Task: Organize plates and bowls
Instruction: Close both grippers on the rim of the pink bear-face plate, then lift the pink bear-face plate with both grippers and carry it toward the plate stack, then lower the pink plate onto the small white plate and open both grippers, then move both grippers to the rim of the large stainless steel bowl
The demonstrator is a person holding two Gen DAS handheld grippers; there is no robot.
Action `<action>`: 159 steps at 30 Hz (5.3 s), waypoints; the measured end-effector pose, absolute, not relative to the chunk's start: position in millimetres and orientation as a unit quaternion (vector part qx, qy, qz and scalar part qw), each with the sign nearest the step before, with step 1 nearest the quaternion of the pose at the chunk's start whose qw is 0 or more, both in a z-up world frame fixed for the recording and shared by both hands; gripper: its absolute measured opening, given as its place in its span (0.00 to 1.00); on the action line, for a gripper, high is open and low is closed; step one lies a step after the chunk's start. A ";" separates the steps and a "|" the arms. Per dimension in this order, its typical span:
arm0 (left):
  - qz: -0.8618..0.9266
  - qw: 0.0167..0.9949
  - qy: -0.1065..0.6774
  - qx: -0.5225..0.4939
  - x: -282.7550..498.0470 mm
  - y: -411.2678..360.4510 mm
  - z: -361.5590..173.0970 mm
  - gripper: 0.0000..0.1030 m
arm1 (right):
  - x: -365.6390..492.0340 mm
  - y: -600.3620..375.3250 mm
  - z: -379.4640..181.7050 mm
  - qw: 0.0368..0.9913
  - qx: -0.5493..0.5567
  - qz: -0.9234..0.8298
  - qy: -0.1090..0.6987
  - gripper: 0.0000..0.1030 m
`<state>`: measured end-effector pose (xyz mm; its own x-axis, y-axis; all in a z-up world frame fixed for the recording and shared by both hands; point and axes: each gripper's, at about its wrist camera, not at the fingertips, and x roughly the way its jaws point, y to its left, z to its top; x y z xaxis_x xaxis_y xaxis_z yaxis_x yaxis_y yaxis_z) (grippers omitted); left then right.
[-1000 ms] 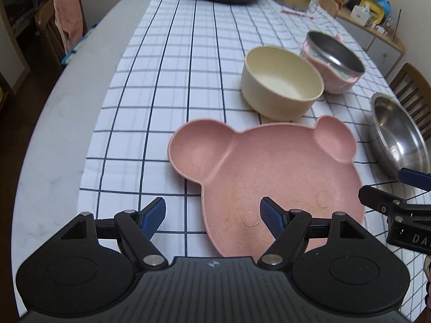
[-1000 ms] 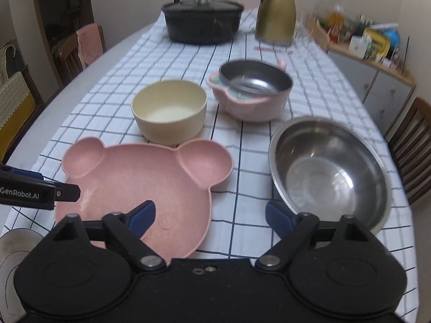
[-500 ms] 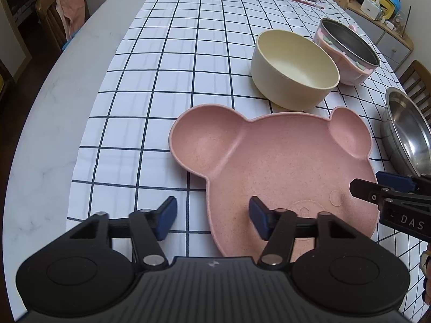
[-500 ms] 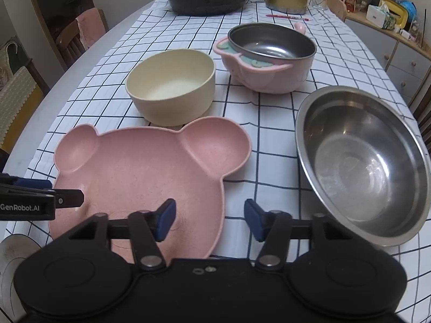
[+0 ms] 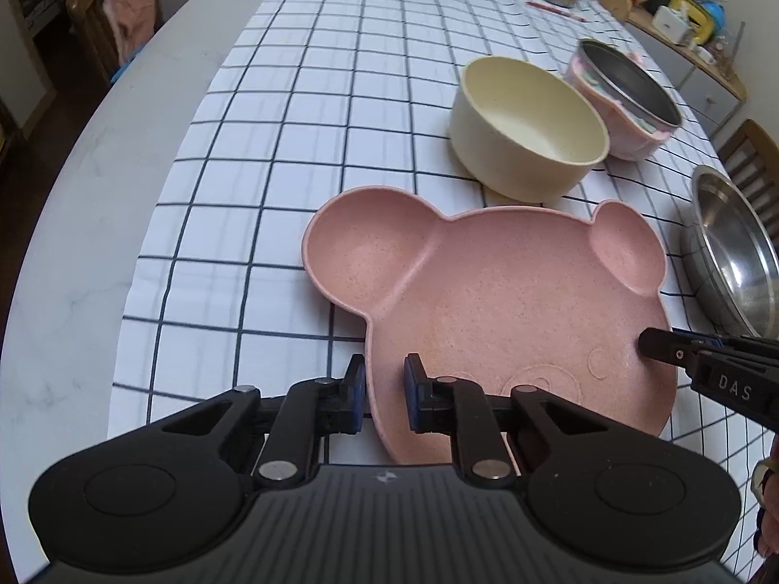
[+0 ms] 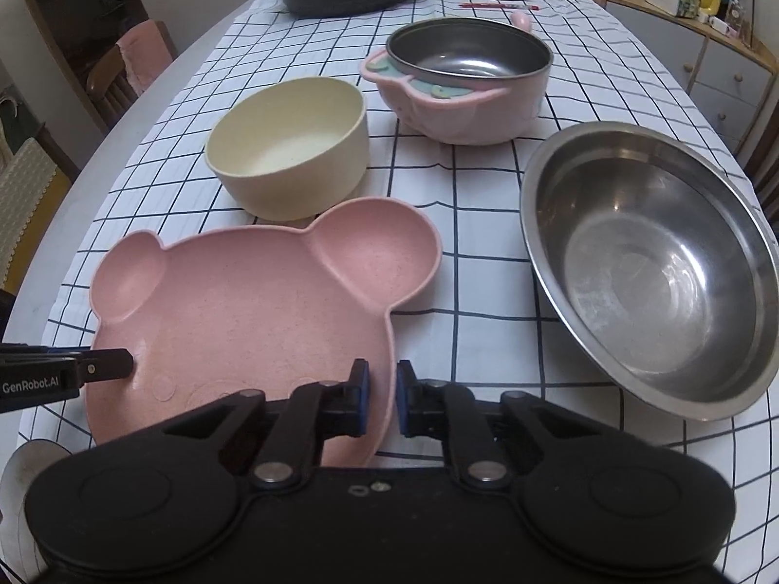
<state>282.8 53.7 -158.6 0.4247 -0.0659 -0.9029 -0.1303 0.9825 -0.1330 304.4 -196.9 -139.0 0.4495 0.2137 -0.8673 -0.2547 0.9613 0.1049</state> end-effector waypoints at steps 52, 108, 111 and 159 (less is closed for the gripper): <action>0.024 0.871 0.484 -0.087 100.0 123.2 -104.3 0.14 | 122.8 -133.3 -78.9 0.880 -0.063 0.198 0.427 0.12; -0.015 0.905 0.424 -0.037 59.7 112.9 -79.3 0.44 | 90.9 -120.8 -72.3 0.883 -0.087 0.203 0.415 0.35; -0.026 0.910 0.412 -0.034 58.1 107.5 -70.1 0.46 | 86.0 -121.2 -62.2 0.887 -0.082 0.204 0.406 0.37; -0.019 0.946 0.323 -0.021 243.2 -136.8 -21.6 0.75 | 238.8 -321.2 9.7 0.946 -0.073 0.141 0.283 1.00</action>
<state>243.2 -136.8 -21.6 0.7910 -0.0496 -0.6098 0.0220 0.9984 -0.0527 238.8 -321.2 9.7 0.8003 0.2253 -0.5557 -0.3075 0.9498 -0.0578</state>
